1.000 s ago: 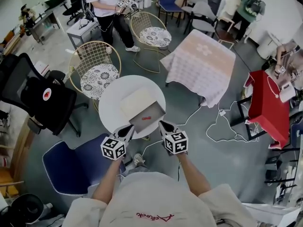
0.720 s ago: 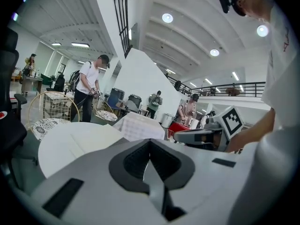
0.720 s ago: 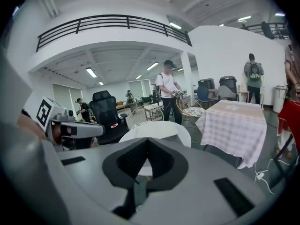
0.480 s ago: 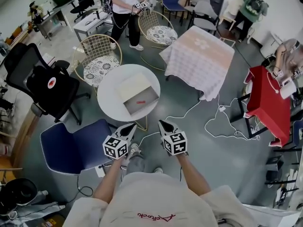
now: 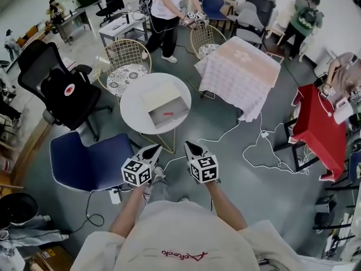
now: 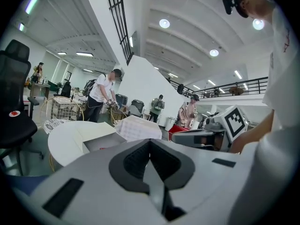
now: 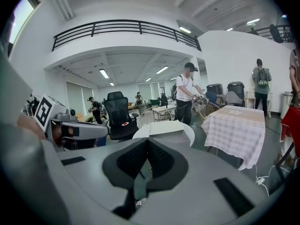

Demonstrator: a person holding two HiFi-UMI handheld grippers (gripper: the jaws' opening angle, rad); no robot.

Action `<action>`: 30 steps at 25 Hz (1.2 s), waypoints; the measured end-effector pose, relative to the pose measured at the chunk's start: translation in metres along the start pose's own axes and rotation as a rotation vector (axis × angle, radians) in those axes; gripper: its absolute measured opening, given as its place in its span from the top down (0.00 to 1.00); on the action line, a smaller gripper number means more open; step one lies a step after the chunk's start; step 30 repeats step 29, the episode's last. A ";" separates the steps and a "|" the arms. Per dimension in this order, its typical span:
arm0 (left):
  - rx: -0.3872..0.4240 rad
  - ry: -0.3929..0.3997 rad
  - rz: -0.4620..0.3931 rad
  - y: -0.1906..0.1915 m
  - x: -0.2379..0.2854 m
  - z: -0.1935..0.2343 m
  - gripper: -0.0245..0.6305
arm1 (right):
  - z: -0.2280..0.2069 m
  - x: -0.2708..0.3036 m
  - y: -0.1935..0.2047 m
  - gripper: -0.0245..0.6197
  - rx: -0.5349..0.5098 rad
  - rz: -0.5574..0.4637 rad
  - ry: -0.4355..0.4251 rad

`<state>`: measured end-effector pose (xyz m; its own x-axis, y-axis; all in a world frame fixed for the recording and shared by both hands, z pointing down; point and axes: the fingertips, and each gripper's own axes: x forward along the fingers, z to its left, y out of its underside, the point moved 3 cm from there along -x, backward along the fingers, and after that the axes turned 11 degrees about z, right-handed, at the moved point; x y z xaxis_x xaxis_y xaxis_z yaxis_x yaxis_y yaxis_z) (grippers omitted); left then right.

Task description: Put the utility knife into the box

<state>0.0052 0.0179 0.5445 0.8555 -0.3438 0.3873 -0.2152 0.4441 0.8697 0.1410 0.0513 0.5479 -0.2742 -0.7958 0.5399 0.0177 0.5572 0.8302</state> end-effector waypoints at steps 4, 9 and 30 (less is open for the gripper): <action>0.016 0.004 -0.006 0.000 -0.006 -0.009 0.95 | 0.012 -0.003 0.000 0.94 -0.019 -0.004 -0.009; 0.018 -0.003 0.000 0.007 -0.011 -0.016 0.95 | 0.020 -0.006 0.006 0.94 -0.028 -0.004 -0.021; 0.028 -0.007 -0.016 0.021 -0.014 -0.036 0.95 | 0.032 -0.018 0.030 0.94 -0.061 0.004 -0.039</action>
